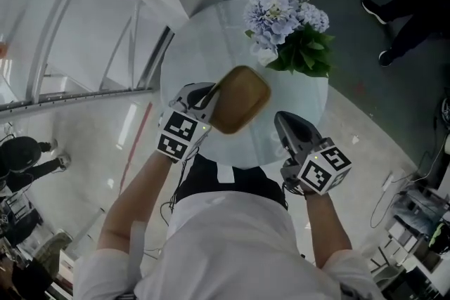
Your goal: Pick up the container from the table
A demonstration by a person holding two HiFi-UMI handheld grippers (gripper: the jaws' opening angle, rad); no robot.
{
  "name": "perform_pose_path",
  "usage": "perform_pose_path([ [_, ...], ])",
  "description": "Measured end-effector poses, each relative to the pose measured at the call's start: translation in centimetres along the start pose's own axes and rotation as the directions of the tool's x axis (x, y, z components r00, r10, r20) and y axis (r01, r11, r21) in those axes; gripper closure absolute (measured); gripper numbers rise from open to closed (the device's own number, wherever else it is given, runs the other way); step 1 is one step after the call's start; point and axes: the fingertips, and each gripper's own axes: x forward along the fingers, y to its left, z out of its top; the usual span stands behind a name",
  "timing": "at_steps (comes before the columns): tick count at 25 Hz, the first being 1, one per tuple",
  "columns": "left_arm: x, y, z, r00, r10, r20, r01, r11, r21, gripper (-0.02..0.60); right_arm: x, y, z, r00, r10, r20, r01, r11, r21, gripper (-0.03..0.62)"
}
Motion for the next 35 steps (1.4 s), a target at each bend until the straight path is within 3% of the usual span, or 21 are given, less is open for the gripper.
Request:
perform_pose_path([
  [14,-6.3,1.6,4.6,0.992,0.047,0.119,-0.049,0.999,0.013,0.554,0.0,3.9,4.1,0.997,0.002,0.076,0.002,0.998,-0.055,0.572],
  [35,-13.3,2.9,10.6,0.961,0.086,0.262,-0.102,0.994,0.048,0.555,0.0,9.0,8.6,0.984,0.034,0.173,-0.008,0.989,-0.147,0.572],
])
